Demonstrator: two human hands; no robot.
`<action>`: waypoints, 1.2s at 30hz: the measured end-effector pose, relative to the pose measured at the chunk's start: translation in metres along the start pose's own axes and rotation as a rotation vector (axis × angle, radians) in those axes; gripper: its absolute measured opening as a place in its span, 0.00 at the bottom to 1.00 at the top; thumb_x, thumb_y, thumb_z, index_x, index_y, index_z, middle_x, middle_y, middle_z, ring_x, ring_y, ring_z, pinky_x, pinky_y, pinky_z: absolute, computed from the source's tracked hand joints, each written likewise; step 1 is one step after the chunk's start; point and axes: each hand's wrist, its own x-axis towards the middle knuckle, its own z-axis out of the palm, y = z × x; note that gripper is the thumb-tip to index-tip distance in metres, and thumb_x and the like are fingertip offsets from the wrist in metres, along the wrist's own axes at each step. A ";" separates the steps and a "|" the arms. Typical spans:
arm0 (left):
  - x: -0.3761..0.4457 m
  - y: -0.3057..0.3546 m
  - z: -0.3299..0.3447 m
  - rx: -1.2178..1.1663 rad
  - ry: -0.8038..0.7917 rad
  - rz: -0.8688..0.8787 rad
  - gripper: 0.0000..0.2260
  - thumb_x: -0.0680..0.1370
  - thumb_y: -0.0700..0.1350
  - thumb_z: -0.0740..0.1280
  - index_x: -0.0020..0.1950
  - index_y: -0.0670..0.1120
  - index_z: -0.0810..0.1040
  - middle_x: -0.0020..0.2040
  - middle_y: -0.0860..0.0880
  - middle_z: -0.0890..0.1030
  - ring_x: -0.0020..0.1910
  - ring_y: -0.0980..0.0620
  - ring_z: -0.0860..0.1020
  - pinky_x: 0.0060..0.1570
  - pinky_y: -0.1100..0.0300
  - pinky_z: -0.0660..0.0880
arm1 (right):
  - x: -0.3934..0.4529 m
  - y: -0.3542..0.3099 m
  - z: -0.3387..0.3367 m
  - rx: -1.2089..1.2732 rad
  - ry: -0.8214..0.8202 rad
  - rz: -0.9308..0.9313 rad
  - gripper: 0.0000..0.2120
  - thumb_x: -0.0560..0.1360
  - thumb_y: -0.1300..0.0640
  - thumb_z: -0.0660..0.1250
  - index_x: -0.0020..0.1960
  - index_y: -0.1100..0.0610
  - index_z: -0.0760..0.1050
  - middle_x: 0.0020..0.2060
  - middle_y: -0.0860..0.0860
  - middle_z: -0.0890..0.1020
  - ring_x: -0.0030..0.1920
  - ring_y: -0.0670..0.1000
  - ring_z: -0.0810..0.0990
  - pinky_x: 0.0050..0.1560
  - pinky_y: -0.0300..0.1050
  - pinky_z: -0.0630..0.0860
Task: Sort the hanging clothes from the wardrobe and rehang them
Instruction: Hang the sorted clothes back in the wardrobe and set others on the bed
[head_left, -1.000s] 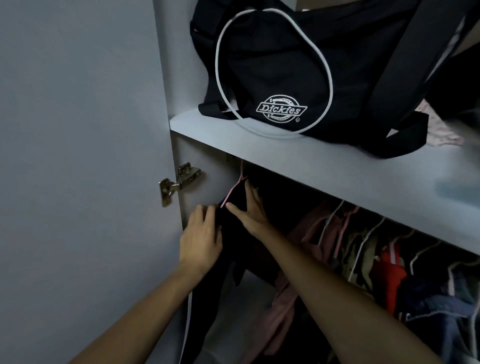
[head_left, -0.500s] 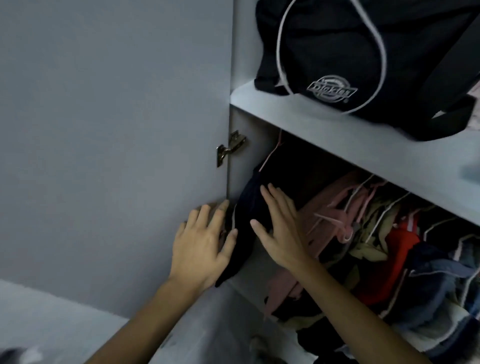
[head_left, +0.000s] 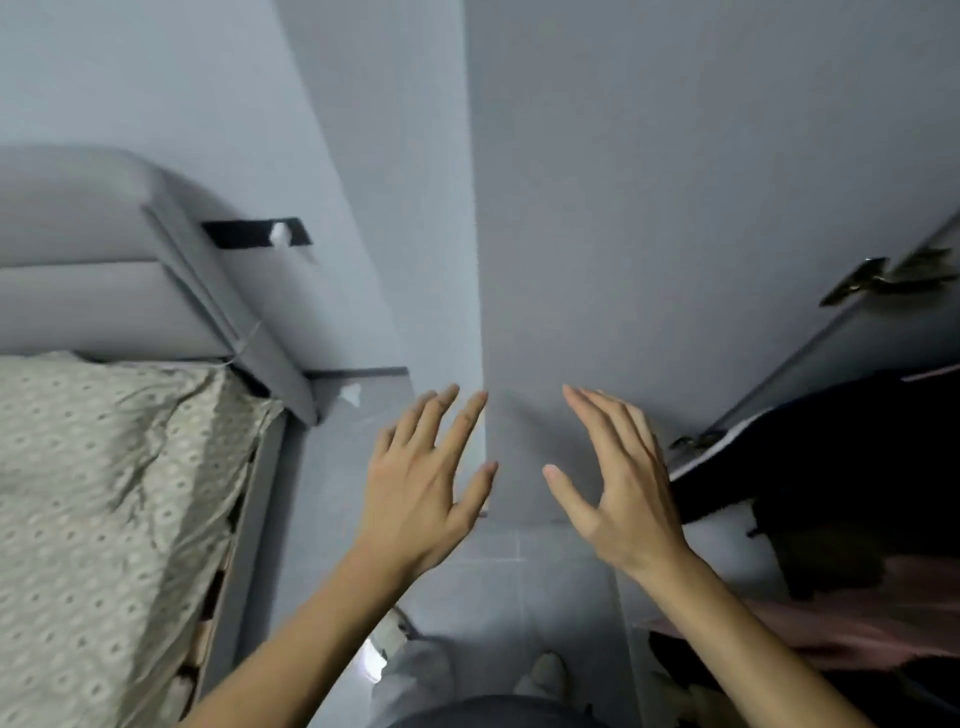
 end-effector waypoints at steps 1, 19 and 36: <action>-0.014 -0.014 -0.009 0.011 0.031 -0.073 0.29 0.84 0.62 0.57 0.83 0.55 0.61 0.79 0.49 0.68 0.77 0.46 0.66 0.68 0.47 0.70 | 0.005 -0.016 0.011 0.016 -0.048 -0.051 0.35 0.77 0.45 0.69 0.81 0.52 0.64 0.75 0.48 0.70 0.76 0.51 0.66 0.74 0.57 0.67; -0.313 -0.277 -0.144 0.134 0.362 -0.956 0.32 0.80 0.65 0.58 0.82 0.55 0.63 0.77 0.50 0.70 0.75 0.44 0.68 0.67 0.42 0.71 | 0.034 -0.358 0.269 0.172 -0.529 -0.664 0.35 0.79 0.37 0.66 0.82 0.45 0.59 0.78 0.44 0.65 0.79 0.49 0.60 0.77 0.56 0.64; -0.570 -0.322 -0.205 0.352 0.549 -1.822 0.32 0.81 0.67 0.55 0.83 0.56 0.62 0.79 0.50 0.68 0.77 0.45 0.66 0.69 0.43 0.69 | -0.069 -0.634 0.490 0.417 -1.070 -1.234 0.34 0.78 0.33 0.63 0.80 0.46 0.65 0.74 0.45 0.68 0.76 0.50 0.65 0.75 0.59 0.67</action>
